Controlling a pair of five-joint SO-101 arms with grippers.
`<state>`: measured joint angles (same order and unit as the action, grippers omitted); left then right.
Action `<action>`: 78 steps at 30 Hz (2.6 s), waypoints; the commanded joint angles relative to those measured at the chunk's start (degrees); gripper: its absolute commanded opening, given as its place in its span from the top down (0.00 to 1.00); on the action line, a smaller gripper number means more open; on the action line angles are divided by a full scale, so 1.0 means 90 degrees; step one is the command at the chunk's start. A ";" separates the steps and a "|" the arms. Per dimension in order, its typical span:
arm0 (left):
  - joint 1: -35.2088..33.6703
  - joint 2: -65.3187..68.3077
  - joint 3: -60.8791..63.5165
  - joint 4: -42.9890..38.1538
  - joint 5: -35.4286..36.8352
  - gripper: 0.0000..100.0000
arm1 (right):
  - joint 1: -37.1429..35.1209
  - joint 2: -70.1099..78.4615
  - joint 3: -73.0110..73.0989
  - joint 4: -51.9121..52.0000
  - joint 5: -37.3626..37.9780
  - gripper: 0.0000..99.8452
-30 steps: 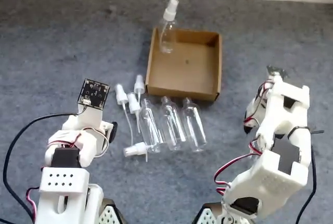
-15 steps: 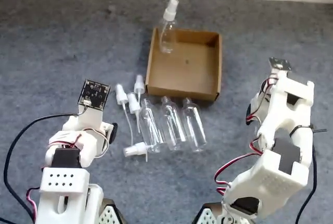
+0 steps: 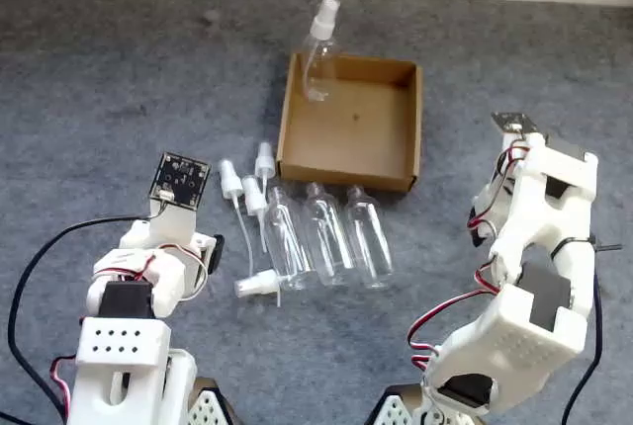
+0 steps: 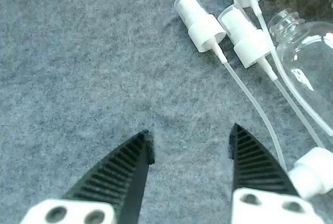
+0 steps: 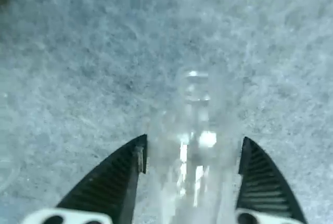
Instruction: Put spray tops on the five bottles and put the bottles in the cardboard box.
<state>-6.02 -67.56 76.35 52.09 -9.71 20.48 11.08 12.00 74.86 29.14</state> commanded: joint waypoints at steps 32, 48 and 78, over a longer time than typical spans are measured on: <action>0.0151 0.0044 -0.0024 -0.0127 -0.0059 0.80 | -0.0327 -0.0366 -0.0405 0.0015 0.0264 0.75; 0.0151 0.0044 -0.0024 -0.0127 -0.0059 0.80 | -0.0308 -0.0366 -0.0366 -0.0005 0.0254 0.97; 0.0278 0.4801 -0.4860 0.0772 0.1543 0.85 | -0.1411 -0.5954 0.2281 0.0161 0.0713 1.00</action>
<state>-5.58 -33.71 39.87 61.67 -0.22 9.85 -39.65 32.22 75.30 35.30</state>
